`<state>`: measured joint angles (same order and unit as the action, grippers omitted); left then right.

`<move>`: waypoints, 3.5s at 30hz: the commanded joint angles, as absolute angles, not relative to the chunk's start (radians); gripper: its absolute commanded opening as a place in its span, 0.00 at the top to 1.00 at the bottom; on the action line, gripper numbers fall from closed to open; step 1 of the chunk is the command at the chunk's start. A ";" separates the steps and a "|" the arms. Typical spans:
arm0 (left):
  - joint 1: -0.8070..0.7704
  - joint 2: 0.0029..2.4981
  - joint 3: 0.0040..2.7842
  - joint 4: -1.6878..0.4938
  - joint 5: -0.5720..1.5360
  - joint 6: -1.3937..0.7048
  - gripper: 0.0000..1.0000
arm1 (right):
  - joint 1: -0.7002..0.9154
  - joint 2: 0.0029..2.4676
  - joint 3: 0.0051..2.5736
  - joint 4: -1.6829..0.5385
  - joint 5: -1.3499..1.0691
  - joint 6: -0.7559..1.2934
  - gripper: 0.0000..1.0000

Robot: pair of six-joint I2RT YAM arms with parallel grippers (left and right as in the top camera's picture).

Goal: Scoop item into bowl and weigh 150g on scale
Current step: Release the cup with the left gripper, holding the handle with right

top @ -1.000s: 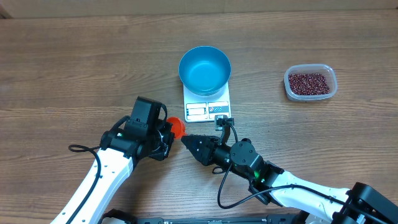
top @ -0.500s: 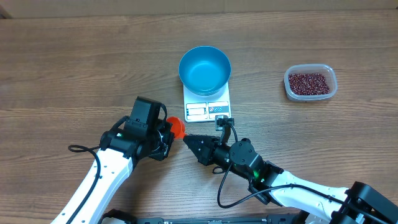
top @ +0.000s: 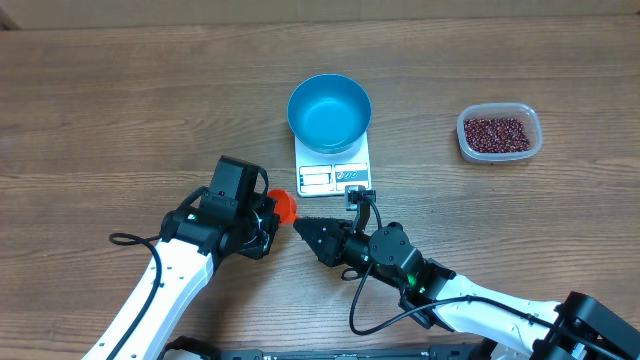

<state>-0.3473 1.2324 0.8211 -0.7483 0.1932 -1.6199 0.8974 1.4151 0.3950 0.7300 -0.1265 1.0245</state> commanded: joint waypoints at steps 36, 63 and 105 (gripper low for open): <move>-0.354 1.223 0.834 -0.767 0.153 -1.548 0.96 | 0.903 1.410 0.407 0.731 -0.131 1.024 0.82; -0.354 1.223 0.834 -0.793 0.137 -1.548 0.68 | 0.901 1.410 0.407 0.699 -0.203 0.903 0.96; -0.354 1.223 0.834 -0.793 0.097 -1.484 0.96 | 0.901 1.410 0.407 0.728 -0.173 0.911 0.61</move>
<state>-0.3538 1.2324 0.8242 -0.7933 0.1219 -1.5112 0.8928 1.4166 0.3950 0.7212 -0.1936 0.9161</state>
